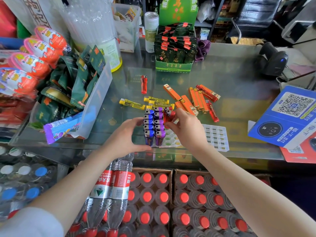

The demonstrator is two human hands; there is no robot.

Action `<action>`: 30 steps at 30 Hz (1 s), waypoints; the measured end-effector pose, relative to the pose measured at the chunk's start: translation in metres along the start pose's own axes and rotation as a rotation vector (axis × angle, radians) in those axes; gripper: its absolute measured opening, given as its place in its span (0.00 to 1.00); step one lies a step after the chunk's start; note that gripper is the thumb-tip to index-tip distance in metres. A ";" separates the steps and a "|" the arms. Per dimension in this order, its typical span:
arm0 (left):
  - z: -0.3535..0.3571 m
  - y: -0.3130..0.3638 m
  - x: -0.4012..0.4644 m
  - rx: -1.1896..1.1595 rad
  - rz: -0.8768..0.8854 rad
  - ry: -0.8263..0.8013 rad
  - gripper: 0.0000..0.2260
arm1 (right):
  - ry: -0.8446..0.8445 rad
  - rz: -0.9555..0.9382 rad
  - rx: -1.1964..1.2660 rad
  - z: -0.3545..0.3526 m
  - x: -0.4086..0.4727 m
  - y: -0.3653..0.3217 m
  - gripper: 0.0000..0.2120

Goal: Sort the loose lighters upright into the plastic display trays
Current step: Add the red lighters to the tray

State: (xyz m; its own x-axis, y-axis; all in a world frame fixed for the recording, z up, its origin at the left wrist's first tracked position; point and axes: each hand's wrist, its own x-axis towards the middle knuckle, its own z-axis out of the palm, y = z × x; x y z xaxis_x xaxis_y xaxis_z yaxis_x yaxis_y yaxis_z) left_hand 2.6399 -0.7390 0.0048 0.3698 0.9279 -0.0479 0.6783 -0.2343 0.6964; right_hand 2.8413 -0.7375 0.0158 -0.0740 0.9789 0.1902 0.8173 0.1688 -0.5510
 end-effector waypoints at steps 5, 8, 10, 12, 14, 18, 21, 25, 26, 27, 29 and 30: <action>0.000 -0.001 0.000 0.003 -0.010 0.004 0.36 | 0.048 -0.101 -0.038 0.002 -0.005 0.000 0.15; 0.000 0.000 -0.001 0.007 -0.009 -0.004 0.36 | 0.069 -0.144 -0.094 0.000 -0.007 0.003 0.15; 0.000 0.001 -0.001 0.014 -0.003 -0.005 0.36 | 0.023 -0.136 -0.149 -0.004 -0.005 0.004 0.15; 0.000 0.001 -0.002 0.015 0.008 0.000 0.36 | -0.081 -0.100 -0.214 -0.008 0.000 0.004 0.17; 0.001 0.002 -0.002 0.009 0.010 0.003 0.36 | -0.154 -0.094 -0.271 -0.010 0.006 0.002 0.18; 0.001 0.001 -0.002 0.008 0.009 0.003 0.35 | -0.178 -0.079 -0.363 -0.009 0.008 -0.004 0.18; 0.002 -0.001 -0.002 0.014 0.002 0.010 0.36 | -0.254 -0.003 -0.327 -0.014 0.007 0.006 0.17; 0.003 -0.002 -0.001 0.031 -0.002 0.002 0.36 | -0.060 0.086 -0.075 -0.028 0.011 0.041 0.04; 0.003 -0.002 -0.001 0.036 -0.003 -0.002 0.36 | 0.060 0.143 -0.023 -0.031 0.011 0.049 0.03; 0.002 -0.001 -0.001 0.042 -0.007 -0.005 0.36 | 0.154 0.223 0.015 -0.032 0.012 0.057 0.04; 0.002 0.000 -0.001 0.052 -0.016 -0.007 0.36 | 0.249 0.381 0.044 -0.034 0.012 0.069 0.06; 0.001 0.001 -0.002 0.053 -0.016 -0.006 0.36 | 0.266 0.439 0.043 -0.034 0.012 0.073 0.08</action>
State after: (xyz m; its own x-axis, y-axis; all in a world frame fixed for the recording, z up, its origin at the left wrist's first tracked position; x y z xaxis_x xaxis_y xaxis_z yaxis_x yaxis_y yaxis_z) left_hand 2.6403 -0.7410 0.0045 0.3623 0.9299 -0.0637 0.7167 -0.2342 0.6568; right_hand 2.9190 -0.7170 0.0057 0.4230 0.8967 0.1302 0.7139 -0.2414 -0.6573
